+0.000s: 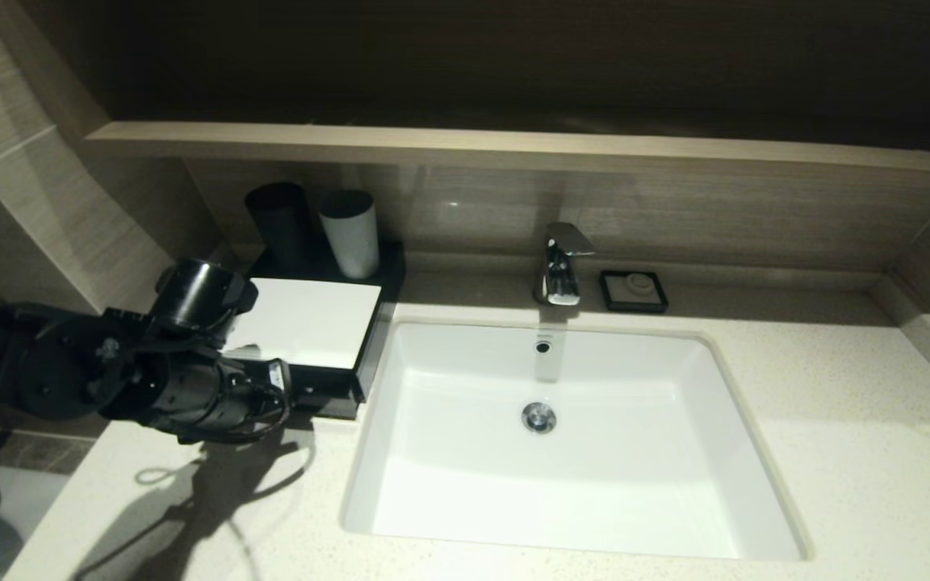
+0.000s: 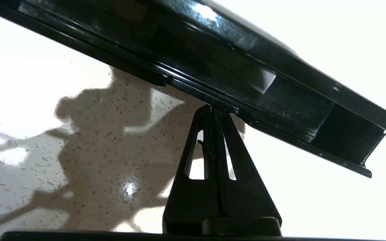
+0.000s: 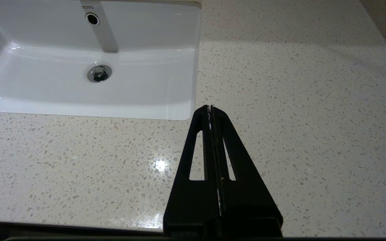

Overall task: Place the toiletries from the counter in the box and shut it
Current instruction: Close the drawer

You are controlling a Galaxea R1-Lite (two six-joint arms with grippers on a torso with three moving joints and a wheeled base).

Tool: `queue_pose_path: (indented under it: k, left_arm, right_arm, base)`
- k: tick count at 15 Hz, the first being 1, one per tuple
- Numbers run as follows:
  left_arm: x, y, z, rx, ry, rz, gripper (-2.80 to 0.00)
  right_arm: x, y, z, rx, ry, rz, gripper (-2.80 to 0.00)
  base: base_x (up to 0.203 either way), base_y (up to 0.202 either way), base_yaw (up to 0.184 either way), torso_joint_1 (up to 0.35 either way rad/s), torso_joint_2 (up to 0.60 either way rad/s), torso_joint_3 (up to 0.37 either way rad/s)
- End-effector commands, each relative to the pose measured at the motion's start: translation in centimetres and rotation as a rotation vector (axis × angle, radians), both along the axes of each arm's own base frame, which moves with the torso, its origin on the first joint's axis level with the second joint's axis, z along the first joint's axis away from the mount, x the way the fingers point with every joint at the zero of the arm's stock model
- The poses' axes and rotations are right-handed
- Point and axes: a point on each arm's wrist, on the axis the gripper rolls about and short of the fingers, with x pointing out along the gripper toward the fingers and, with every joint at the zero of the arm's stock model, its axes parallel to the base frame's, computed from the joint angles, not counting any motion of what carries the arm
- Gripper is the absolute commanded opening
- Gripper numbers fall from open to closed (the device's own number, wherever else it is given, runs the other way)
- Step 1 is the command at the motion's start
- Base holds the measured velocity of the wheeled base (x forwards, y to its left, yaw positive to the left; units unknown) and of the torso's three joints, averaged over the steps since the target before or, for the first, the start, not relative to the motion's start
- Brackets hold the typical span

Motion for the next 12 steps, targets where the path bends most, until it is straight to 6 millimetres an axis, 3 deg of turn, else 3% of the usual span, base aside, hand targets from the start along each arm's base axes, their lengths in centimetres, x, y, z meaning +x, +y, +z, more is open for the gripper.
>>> queue_pose_path:
  k: [1, 12]
  left_arm:
    - [0.08, 0.00, -0.04, 0.001, 0.001, 0.010, -2.80]
    - [0.70, -0.15, 0.17, -0.014, -0.031, 0.029, -2.80]
  right_arm:
    - [0.00, 0.00, 0.00, 0.000, 0.001, 0.001, -2.80]
    - [0.00, 0.00, 0.00, 0.000, 0.001, 0.001, -2.80]
  base:
    - [0.000, 0.000, 0.000, 0.000, 0.00, 0.000]
    - [0.000, 0.000, 0.000, 0.000, 0.00, 0.000]
